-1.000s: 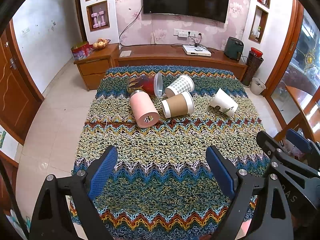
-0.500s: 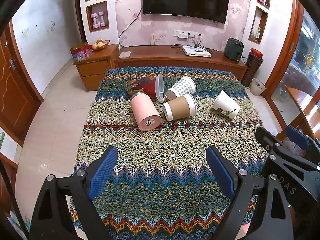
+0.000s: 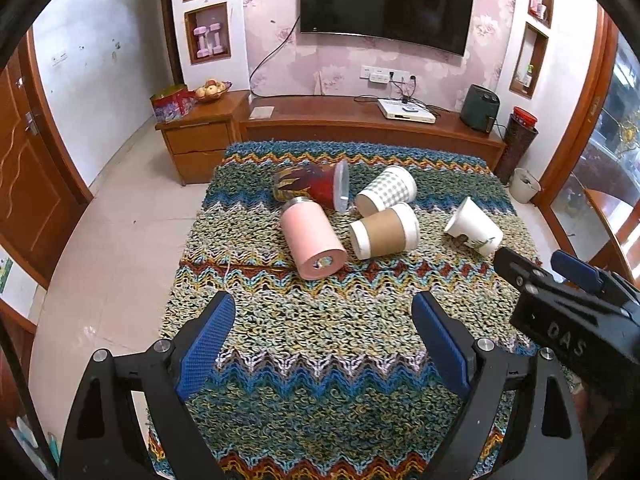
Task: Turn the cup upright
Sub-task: 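Move the right tool toward the brown-sleeved paper cup lying on its side, then close the right gripper on the brown-sleeved cup's base and lift it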
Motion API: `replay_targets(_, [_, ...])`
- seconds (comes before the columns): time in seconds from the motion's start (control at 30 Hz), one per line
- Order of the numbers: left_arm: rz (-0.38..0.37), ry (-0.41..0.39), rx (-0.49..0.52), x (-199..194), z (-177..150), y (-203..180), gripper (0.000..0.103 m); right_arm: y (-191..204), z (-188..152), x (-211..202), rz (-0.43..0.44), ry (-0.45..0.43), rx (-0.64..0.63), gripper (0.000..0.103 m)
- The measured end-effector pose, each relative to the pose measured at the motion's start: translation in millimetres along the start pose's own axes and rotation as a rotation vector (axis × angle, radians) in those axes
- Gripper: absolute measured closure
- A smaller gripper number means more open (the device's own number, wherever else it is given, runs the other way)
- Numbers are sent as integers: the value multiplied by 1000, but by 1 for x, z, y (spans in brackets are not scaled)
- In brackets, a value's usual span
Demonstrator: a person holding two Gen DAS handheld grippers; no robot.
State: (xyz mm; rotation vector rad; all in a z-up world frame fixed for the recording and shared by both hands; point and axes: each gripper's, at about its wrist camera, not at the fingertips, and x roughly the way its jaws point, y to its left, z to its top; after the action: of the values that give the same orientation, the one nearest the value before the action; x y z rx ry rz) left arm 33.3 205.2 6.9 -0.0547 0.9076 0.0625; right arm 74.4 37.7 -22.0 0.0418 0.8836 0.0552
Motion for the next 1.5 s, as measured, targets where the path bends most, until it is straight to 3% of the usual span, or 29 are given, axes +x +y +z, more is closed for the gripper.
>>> replay_targets(0.13, [13, 13, -16, 9, 0, 10, 11, 2, 8, 24, 37, 38, 39, 29])
replay_targets(0.4, [30, 46, -39, 23, -5, 27, 11, -13, 24, 100, 202, 191, 303, 29])
replay_targets(0.8, [31, 90, -27, 53, -4, 38, 11, -9, 26, 188, 257, 333, 551, 29])
replay_targets(1.07, [75, 69, -62, 87, 4, 50, 11, 4, 28, 213, 267, 369, 626, 29])
replay_targets(1.5, [80, 117, -94, 132, 8, 52, 11, 14, 47, 242, 278, 377, 661, 29])
